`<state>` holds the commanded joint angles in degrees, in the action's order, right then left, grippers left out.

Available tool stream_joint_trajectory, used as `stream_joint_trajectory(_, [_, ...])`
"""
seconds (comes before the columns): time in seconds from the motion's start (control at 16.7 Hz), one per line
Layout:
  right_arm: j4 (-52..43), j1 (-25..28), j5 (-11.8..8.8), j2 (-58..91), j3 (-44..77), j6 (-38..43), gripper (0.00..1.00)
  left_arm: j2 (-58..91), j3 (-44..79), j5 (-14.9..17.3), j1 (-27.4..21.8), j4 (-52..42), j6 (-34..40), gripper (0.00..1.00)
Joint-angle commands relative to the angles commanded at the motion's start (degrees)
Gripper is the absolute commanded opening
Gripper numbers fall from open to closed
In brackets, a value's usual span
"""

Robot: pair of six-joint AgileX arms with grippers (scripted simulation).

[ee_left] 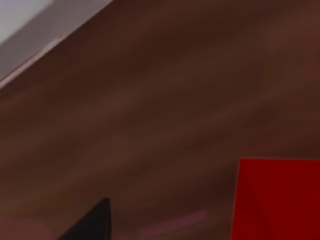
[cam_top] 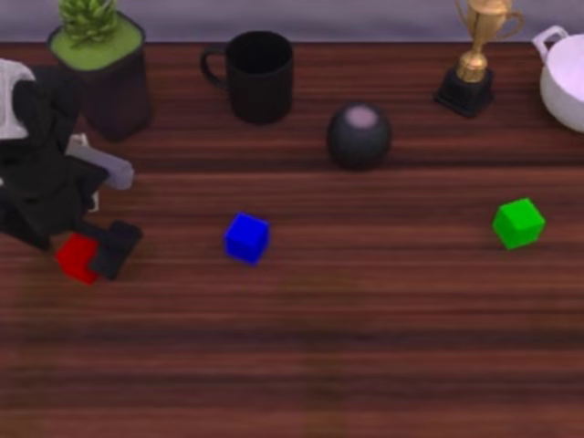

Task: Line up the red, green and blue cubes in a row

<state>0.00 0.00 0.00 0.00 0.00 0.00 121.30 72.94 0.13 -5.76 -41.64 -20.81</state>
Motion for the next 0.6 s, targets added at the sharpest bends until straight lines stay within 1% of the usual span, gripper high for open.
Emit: stream_joint_trajectory(0.6, [0.0,0.0,0.0,0.0,0.0,0.0,1.0,0.0,0.0,0.0,0.0,0.0,0.0,0.1])
